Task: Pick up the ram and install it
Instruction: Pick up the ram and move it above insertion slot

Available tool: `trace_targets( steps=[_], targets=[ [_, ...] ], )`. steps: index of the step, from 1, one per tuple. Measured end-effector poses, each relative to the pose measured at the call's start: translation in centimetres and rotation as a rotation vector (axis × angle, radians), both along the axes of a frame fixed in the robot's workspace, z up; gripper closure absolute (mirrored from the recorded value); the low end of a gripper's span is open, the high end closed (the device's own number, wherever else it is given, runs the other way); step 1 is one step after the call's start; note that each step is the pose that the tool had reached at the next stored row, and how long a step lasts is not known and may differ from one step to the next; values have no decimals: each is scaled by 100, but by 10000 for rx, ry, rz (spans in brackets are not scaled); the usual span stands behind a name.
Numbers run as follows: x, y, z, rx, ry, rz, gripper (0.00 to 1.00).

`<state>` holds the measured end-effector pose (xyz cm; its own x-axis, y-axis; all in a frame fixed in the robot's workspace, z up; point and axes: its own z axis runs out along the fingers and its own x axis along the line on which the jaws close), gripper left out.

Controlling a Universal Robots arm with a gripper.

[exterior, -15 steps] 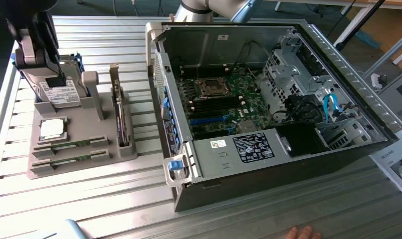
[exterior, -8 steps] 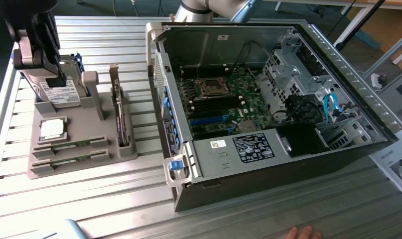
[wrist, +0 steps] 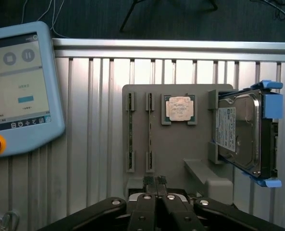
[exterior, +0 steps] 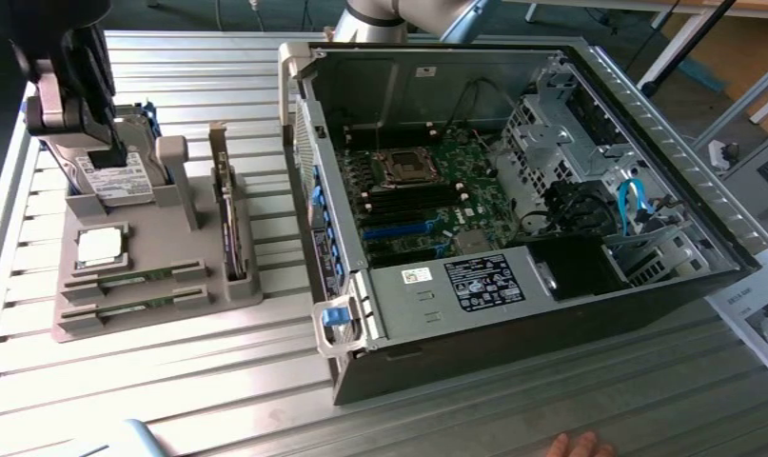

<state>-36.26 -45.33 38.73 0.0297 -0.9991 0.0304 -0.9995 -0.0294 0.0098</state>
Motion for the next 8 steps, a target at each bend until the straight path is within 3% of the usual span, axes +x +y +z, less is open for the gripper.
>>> trace_targets(
  steps=[8],
  targets=[
    [-6, -31, -78, -2, 2, -9, 90]
  ],
)
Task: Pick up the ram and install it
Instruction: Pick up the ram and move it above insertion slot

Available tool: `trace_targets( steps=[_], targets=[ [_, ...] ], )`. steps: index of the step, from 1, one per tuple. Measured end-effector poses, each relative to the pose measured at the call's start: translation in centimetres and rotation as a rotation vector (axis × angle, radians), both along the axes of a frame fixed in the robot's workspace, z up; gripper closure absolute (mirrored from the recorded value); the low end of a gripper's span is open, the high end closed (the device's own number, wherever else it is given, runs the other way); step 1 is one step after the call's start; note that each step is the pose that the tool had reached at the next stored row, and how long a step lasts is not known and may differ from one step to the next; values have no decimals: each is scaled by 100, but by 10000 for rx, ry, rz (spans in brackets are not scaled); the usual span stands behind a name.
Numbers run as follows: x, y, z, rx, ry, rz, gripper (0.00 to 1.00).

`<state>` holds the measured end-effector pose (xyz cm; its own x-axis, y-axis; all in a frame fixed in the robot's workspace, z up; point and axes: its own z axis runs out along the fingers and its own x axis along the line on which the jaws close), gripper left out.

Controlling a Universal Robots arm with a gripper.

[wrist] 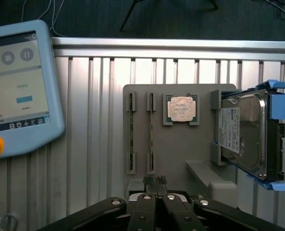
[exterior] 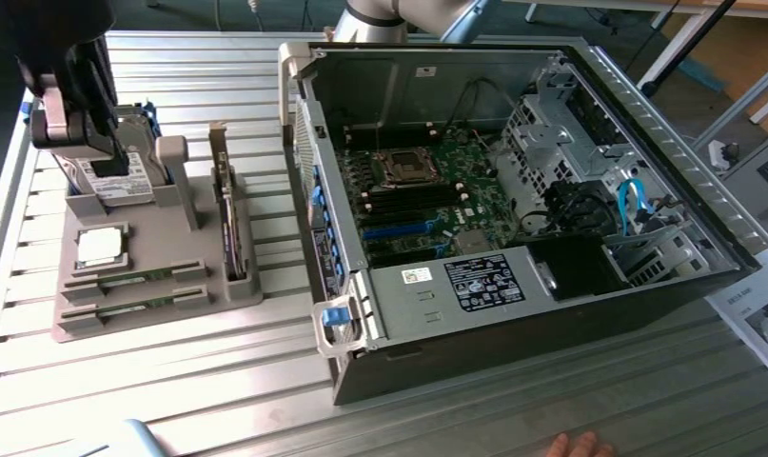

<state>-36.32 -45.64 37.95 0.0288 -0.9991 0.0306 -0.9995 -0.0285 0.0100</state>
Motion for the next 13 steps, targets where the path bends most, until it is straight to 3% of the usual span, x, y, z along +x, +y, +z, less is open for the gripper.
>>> trace_targets(
  steps=[3, 13],
  targets=[
    [-1, -18, -21, 0, 0, -37, 90],
    [-1, -19, -36, 1, -1, -158, 90]
  ],
)
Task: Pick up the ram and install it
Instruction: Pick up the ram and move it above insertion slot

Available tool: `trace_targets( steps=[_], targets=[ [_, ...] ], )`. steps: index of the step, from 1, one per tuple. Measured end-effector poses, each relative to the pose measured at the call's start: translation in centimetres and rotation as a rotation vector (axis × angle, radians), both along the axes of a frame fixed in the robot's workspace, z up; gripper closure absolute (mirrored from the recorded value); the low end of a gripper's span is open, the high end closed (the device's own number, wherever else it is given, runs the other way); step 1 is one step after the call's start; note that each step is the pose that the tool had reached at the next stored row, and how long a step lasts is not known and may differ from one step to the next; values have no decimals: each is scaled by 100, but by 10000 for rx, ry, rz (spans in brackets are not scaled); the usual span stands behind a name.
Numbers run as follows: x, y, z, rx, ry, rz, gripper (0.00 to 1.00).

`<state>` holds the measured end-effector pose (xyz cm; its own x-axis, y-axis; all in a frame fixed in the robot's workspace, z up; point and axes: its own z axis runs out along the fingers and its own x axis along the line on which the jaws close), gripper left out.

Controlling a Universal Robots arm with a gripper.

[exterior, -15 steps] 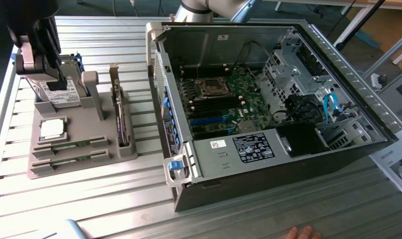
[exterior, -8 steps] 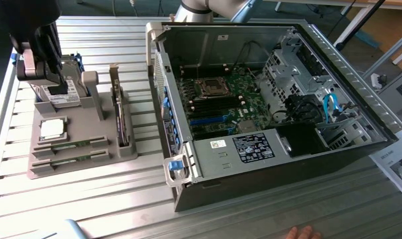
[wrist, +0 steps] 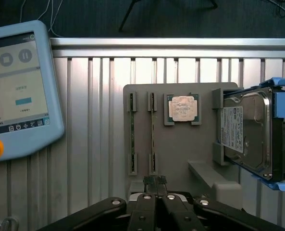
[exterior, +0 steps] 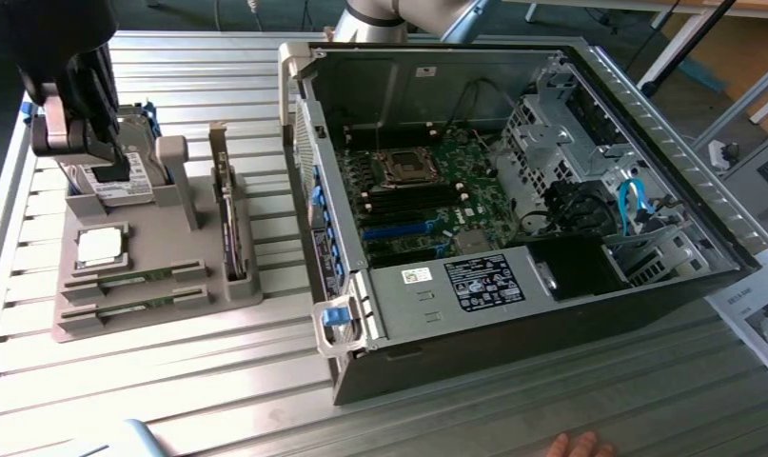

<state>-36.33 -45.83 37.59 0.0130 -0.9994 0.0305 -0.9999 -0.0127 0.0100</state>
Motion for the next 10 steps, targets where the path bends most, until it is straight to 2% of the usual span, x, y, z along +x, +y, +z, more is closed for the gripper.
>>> trace_targets(
  steps=[10],
  targets=[
    [0, -2, -2, 2, -2, 0, 90]
  ],
)
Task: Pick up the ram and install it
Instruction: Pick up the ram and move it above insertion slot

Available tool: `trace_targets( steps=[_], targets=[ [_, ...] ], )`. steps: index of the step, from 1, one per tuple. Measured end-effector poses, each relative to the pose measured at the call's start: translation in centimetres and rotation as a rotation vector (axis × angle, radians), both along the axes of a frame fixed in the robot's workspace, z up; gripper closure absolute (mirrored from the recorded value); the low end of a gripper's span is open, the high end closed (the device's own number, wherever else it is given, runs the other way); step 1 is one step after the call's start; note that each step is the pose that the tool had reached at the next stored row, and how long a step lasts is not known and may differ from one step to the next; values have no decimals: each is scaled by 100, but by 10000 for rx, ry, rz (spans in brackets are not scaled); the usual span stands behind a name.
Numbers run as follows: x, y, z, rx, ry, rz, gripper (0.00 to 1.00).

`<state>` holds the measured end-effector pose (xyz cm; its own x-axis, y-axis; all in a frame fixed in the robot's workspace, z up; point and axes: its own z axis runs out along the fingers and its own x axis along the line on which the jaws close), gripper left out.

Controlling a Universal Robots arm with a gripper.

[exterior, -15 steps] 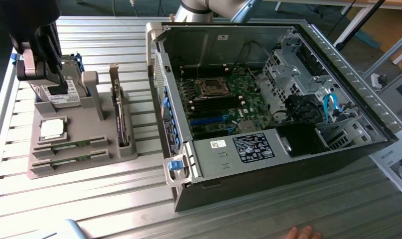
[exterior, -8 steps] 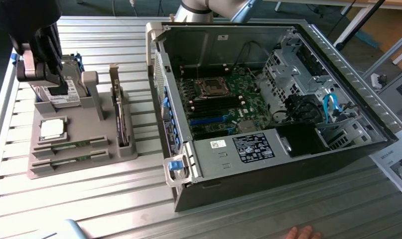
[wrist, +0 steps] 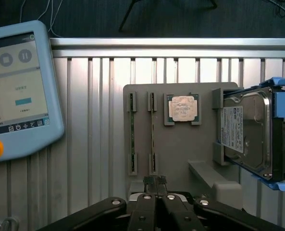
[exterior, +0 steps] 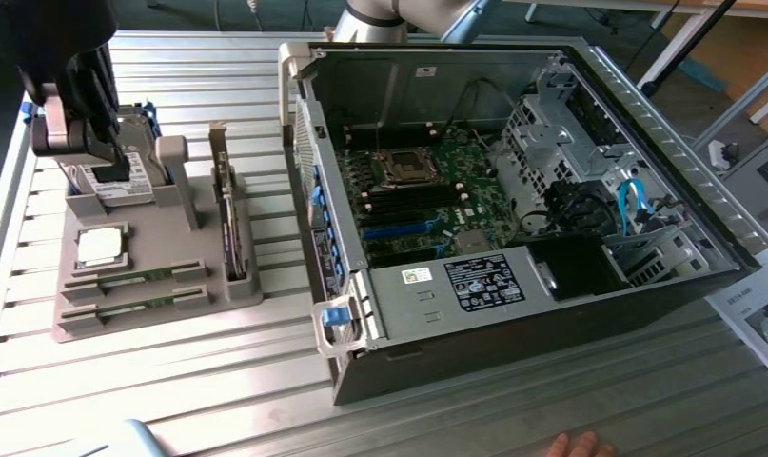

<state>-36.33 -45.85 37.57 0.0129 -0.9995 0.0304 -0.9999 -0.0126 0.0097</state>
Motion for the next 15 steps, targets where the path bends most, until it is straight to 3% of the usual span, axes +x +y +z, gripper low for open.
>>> trace_targets(
  steps=[2, 6, 15],
  targets=[
    [0, -2, 0, 0, 0, -1, 89],
    [0, -3, 1, -1, 2, -1, 70],
    [-2, -3, -155, -2, 4, 0, 70]
  ],
)
